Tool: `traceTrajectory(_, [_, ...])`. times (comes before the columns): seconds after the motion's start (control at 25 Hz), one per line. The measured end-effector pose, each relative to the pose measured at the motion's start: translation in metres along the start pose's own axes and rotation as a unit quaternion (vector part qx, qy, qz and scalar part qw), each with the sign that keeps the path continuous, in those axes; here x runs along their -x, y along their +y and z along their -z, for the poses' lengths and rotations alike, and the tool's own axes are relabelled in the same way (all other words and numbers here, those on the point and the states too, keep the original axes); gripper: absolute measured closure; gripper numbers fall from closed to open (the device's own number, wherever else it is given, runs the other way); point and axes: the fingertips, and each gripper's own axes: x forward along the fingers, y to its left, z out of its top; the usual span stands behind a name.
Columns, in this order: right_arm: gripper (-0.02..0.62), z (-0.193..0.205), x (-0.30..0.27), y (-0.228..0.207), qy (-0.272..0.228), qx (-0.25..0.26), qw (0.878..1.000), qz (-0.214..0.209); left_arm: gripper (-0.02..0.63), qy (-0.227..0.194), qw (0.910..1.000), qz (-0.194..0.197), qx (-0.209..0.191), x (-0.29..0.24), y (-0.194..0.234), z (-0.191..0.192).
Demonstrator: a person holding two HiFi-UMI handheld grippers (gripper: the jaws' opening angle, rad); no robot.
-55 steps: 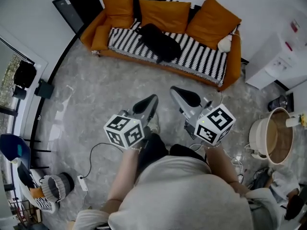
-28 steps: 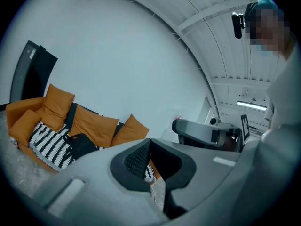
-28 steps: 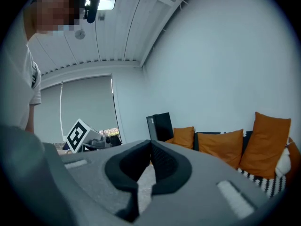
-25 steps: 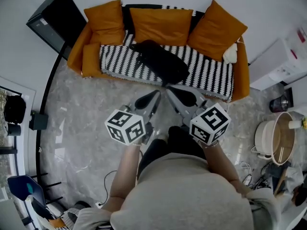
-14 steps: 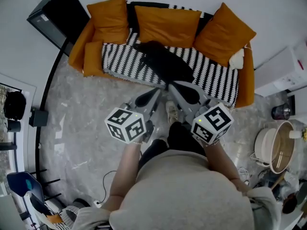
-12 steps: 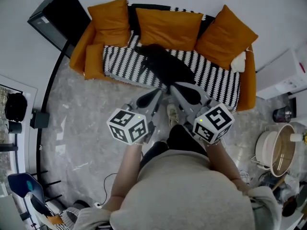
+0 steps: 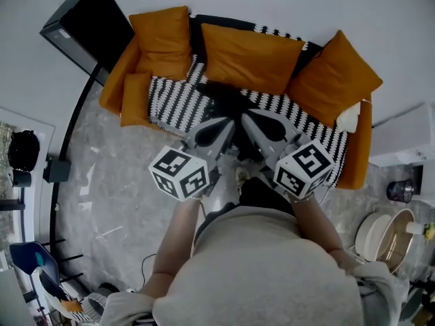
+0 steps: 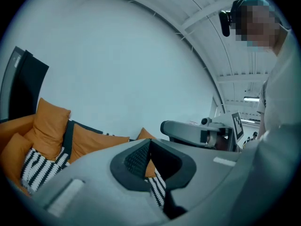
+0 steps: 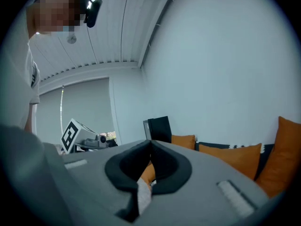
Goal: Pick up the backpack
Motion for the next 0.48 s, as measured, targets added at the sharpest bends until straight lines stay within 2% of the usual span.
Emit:
traceTrajectory(0.24, [0.592, -0.014, -0.041, -0.031, 0.013, 0.007, 0.998, -0.058, 0.599, -0.009, 0.9996, -0.018, 0.021, -0.053, 0.043, -0.018])
traceTrajectory(0.48, [0.592, -0.014, -0.054, -0.069, 0.024, 0.003, 0.998, -0.062, 0.598, -0.008, 0.9989, -0.037, 0.03, -0.085, 0.068, -0.024])
